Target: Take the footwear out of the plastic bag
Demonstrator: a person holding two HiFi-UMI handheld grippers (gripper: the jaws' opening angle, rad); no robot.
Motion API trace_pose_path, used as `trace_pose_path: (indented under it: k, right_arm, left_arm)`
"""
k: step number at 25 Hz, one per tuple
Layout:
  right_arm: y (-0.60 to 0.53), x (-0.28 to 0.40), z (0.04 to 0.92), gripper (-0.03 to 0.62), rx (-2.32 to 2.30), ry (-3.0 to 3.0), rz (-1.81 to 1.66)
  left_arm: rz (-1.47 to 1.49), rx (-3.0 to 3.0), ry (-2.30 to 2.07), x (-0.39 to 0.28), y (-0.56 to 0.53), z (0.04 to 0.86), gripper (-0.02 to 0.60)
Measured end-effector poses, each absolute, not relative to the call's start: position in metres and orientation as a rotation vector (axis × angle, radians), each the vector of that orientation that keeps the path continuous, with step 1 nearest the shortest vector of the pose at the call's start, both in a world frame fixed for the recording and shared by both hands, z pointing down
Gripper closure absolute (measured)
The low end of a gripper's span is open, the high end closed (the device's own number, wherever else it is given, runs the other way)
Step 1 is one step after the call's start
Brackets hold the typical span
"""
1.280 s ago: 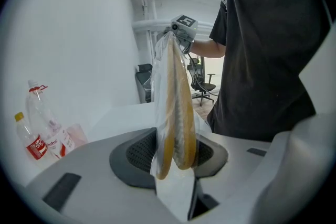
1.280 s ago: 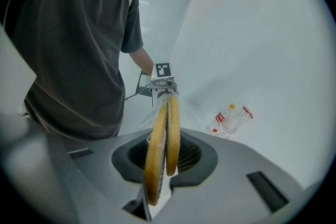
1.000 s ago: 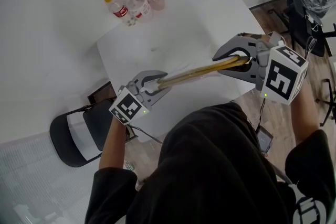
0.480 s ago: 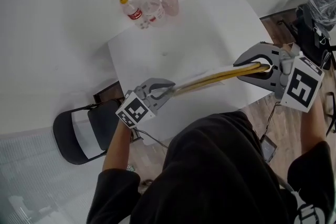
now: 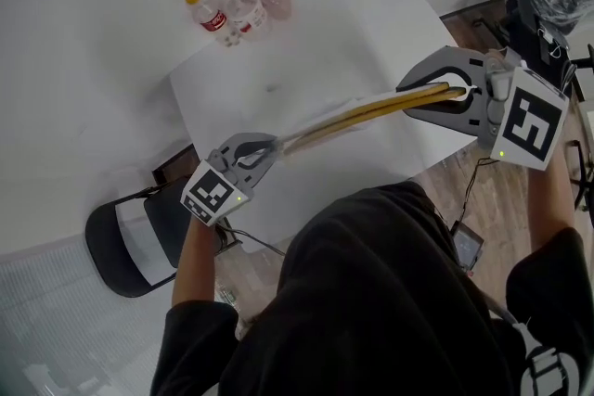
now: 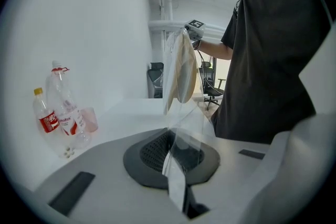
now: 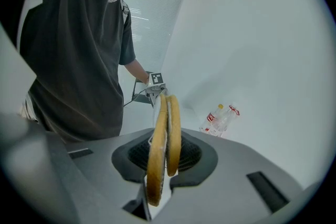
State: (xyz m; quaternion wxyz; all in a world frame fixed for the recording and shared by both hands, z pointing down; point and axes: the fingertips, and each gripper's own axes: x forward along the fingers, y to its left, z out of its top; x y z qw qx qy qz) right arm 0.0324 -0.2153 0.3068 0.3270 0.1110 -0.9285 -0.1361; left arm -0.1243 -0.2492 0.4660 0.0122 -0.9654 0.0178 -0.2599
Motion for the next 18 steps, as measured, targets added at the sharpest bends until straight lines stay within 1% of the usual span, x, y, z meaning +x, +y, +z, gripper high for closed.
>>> trace_pose_path:
  k: [18]
  right_arm:
    - [-0.216,0.046,0.298,0.522,0.333,-2.433,-0.351]
  left_arm:
    - [-0.802,-3.058,0.141,-0.13,-0.256,0.463,0.558]
